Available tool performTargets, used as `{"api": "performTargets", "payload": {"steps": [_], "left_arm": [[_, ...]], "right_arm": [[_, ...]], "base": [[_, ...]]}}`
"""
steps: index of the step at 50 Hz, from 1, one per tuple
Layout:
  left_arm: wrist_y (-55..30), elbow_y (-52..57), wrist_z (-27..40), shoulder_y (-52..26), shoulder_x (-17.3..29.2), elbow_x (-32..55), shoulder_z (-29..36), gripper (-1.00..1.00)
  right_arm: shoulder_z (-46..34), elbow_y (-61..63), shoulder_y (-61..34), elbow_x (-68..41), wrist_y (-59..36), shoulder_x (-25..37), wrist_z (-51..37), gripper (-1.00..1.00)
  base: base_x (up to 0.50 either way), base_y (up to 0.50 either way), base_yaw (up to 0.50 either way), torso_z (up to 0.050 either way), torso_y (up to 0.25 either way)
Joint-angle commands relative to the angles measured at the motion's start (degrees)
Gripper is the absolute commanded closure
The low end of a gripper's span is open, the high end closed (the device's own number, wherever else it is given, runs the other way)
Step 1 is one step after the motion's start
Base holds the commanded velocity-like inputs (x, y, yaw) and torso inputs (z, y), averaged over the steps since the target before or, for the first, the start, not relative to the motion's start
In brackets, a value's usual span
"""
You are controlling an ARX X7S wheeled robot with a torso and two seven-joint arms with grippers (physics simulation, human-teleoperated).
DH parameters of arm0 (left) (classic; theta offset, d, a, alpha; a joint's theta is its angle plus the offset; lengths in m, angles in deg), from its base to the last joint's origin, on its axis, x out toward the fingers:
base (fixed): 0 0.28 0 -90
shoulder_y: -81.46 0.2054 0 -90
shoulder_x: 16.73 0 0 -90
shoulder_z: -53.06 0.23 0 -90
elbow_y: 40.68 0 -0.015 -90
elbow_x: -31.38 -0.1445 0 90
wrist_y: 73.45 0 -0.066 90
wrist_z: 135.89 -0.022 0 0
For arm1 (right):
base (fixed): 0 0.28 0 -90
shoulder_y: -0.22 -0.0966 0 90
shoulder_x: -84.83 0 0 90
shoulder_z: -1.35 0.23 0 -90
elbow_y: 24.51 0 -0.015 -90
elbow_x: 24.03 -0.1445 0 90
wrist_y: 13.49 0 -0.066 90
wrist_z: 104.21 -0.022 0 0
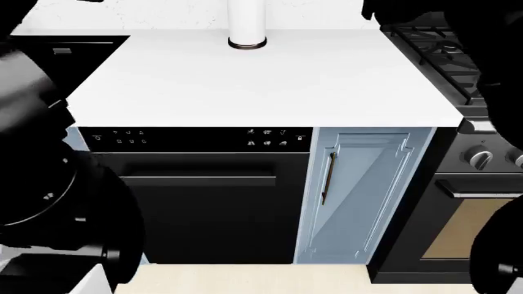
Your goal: Pick and place the shaker into the drawer. Then close the cabinet.
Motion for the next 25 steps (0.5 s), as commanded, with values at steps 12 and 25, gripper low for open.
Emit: {"api": "performTargets", "payload": {"steps": [12, 25], "left_arm": [[7.1, 9.1, 20.1, 17.9, 0.1, 22.4, -6.4, 1.0], [9.5, 9.9, 26.1, 23.1, 0.3, 30.5, -10.1, 1.0]], "right_arm": [[-1.1, 4.4, 18.3, 4.0, 12.4, 3.0, 5.1, 1.0], [-1.3, 4.7, 27.2, 7.1, 19.7, 4.3, 8.1, 1.0]], "base": [[0.0, 0.0, 0.0, 0.001, 0.001], [0.0, 0.0, 0.0, 0.0, 0.001]]}}
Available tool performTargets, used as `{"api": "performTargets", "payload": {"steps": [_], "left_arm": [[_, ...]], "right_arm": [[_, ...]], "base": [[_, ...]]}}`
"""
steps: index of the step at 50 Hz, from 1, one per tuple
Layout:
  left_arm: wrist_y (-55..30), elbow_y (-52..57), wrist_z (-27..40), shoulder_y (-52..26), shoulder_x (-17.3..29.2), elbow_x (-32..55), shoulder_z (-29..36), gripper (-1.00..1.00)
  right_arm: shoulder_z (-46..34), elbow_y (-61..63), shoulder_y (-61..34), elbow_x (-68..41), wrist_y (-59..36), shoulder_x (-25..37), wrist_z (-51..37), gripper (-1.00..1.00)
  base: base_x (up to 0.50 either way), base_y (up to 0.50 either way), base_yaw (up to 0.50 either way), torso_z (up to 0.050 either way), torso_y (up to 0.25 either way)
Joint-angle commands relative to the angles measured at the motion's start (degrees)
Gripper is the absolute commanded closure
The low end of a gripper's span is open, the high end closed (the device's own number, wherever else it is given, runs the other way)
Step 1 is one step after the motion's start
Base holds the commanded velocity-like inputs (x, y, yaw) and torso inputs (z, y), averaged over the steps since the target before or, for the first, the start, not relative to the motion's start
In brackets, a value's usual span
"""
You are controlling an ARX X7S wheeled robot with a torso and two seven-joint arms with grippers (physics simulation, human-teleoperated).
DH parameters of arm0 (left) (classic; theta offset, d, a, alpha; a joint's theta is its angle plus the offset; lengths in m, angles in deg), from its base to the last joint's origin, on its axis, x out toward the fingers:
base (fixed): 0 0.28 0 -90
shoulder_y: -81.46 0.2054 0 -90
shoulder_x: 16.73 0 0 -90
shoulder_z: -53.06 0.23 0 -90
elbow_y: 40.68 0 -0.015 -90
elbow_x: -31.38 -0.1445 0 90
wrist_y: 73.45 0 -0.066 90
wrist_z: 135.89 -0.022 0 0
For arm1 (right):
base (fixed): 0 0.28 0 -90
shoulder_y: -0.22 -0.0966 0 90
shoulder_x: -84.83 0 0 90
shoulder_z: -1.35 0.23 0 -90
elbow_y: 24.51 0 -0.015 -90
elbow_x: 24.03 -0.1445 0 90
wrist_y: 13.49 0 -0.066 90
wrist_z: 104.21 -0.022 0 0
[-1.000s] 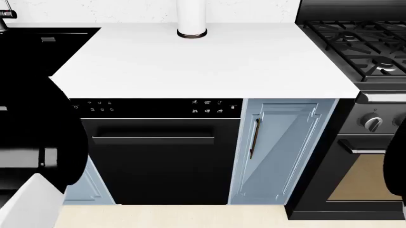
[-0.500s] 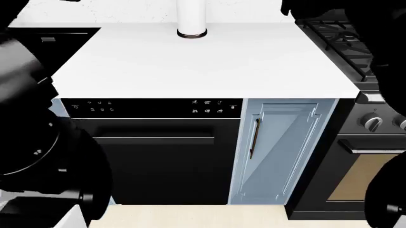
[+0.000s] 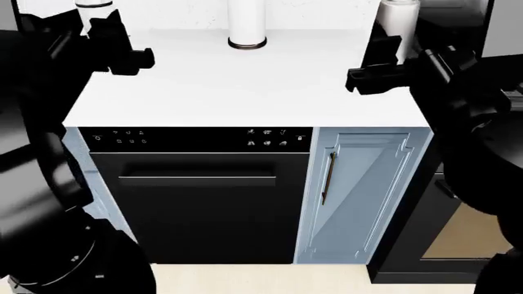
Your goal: Pick and place the shaker into the drawer. Then close the cabinet.
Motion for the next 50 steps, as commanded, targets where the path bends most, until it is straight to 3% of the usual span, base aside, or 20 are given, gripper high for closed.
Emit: {"api": "performTargets", "payload": {"steps": [1, 25, 50], "left_arm": [[2.7, 1.9, 6.6, 5.1, 0.1, 8.6, -3.2, 1.0], [13.7, -0.6, 13.5, 16.4, 0.7, 20.0, -10.0, 1.0], [21.9, -3.3, 19.3, 24.0, 1.2, 27.7, -12.5, 1.0]], "right_arm": [[-0.3, 0.8, 8.6, 3.5, 7.0, 1.5, 3.2, 1.0], [-0.2, 1.0, 18.7, 8.6, 15.5, 3.2, 5.2, 1.0], [-0.7, -3.1, 27.0, 13.1, 23.0, 2.3, 6.8, 1.0]], "base": [[0.0, 0.0, 0.0, 0.0, 0.0], [0.0, 0.0, 0.0, 0.0, 0.001], [0.0, 0.0, 0.0, 0.0, 0.001]]}}
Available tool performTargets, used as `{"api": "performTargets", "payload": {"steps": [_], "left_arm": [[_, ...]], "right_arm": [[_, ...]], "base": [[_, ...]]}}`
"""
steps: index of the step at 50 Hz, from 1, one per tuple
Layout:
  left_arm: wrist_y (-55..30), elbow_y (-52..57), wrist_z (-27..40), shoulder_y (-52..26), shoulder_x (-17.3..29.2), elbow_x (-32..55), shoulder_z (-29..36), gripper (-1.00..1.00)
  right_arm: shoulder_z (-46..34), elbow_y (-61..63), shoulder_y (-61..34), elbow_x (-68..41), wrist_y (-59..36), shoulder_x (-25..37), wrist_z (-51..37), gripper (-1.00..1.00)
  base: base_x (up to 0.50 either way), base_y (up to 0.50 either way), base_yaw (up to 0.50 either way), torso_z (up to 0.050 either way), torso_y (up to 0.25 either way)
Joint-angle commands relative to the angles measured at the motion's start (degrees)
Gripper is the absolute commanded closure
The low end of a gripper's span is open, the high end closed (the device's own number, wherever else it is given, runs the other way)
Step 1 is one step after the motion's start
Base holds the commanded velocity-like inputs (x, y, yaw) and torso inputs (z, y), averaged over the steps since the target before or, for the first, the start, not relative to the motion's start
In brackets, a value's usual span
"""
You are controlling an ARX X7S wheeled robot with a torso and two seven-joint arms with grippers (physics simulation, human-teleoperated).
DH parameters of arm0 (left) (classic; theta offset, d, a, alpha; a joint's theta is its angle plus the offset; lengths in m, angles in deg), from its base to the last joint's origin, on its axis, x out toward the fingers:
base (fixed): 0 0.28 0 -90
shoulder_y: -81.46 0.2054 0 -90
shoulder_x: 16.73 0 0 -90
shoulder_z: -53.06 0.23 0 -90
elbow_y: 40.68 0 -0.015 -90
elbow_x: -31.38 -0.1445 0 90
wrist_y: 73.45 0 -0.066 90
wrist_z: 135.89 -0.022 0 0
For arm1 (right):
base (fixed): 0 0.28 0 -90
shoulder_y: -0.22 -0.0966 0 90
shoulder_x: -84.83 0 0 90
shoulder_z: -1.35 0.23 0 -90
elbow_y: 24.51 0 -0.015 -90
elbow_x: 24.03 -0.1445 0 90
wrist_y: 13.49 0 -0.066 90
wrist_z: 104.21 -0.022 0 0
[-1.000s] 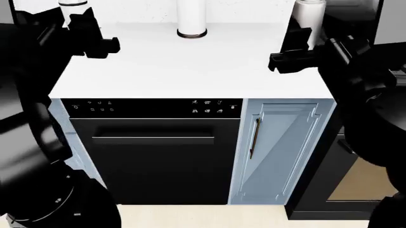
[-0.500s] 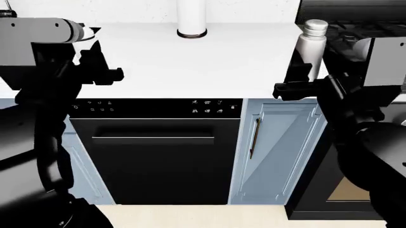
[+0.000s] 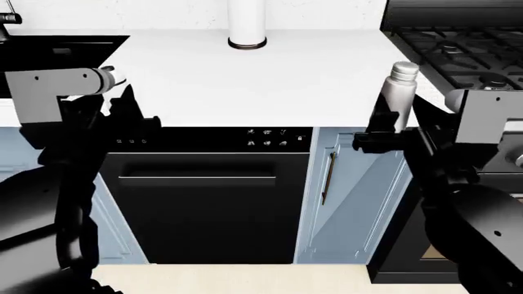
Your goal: Pick and place the shaker into the drawer. Then close the cabinet.
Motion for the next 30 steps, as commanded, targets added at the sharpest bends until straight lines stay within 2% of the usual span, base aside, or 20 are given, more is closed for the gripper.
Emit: {"api": "performTargets", "payload": {"steps": [1, 30], "left_arm": [[4.6, -0.7, 2.7, 3.2, 0.4, 4.2, -0.8, 1.0], [13.4, -4.3, 6.8, 8.4, 2.1, 7.9, 0.8, 1.0]], "right_arm": [[-0.5, -1.2, 3.3, 2.6, 2.7, -0.1, 0.9, 1.0], [-2.4, -0.5, 8.2, 6.6, 6.2, 0.8, 0.0, 1.0]], "base": [[0.0, 0.0, 0.0, 0.0, 0.0], [0.0, 0.0, 0.0, 0.0, 0.001]]}}
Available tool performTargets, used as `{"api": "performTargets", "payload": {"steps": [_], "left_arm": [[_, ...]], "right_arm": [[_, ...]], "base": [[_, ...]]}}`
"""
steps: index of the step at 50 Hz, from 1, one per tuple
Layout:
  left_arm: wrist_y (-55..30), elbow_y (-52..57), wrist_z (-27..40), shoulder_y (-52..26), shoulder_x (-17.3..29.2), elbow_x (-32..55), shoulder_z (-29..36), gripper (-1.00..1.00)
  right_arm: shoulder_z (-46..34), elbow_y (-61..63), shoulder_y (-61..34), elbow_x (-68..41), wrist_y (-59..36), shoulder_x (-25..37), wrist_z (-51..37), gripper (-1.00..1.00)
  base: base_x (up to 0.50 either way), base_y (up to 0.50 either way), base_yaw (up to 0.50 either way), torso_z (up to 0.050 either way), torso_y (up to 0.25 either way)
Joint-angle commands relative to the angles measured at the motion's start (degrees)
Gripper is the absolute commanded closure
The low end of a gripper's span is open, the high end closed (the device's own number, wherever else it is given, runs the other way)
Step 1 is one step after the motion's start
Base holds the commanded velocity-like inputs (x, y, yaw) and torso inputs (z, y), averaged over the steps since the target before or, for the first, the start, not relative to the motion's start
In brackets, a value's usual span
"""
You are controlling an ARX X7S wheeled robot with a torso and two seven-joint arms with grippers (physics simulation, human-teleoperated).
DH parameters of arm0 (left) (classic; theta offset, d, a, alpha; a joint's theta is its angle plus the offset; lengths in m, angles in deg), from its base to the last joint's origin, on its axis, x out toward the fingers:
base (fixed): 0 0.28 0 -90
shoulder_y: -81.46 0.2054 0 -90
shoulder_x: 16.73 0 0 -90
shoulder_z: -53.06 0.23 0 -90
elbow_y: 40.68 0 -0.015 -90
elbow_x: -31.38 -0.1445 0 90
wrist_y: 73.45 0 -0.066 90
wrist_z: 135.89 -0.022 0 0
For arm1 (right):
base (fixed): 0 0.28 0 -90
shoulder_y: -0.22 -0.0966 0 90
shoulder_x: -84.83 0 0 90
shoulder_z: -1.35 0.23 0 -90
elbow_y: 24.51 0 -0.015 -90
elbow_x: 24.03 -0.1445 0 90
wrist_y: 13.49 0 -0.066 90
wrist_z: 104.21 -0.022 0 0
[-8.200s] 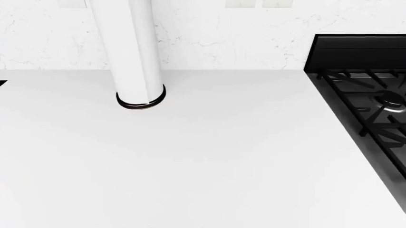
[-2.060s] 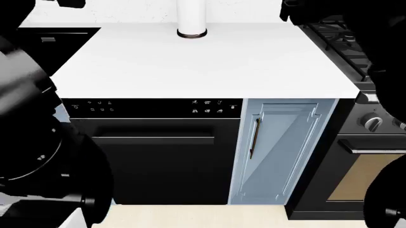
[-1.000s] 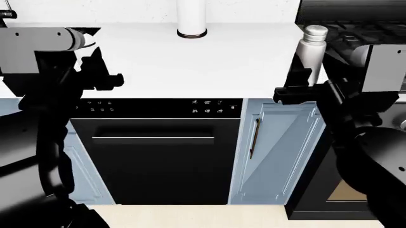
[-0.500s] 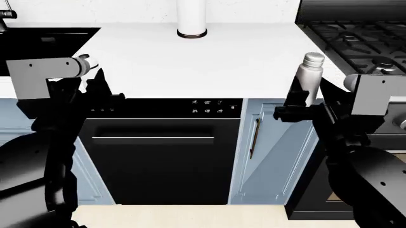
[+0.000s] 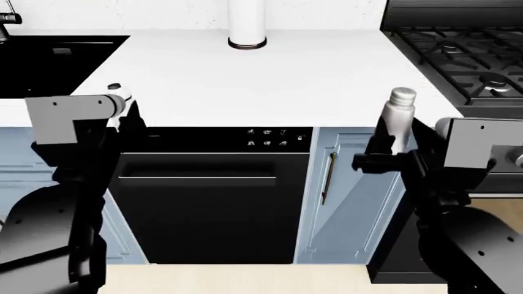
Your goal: Pick and place the shaker into the drawer. Then close the cabinet.
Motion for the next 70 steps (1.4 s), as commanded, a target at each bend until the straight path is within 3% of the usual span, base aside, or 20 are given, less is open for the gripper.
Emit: {"api": "performTargets", "payload": {"steps": [1, 32, 70], "left_arm": [[2.8, -0.5, 1.8, 1.4, 0.7, 2.1, 0.6, 1.0], [3.1, -0.6, 4.2, 1.8, 2.1, 5.4, 0.3, 1.0], [2.1, 0.1, 6.1, 2.1, 3.5, 8.5, 0.1, 1.0]], "right_arm": [[-0.8, 0.5, 1.4, 2.3, 1.2, 0.3, 0.0, 1.0], [0.3, 0.5, 2.8, 1.8, 2.3, -0.1, -1.0, 1.0], [0.2, 1.7, 2.2, 0.7, 1.3, 0.2, -2.1, 1.0]], "base": [[0.0, 0.0, 0.0, 0.0, 0.0], [-0.11, -0.1, 0.0, 0.0, 0.001], [-0.07, -0.38, 0.0, 0.0, 0.001]]}}
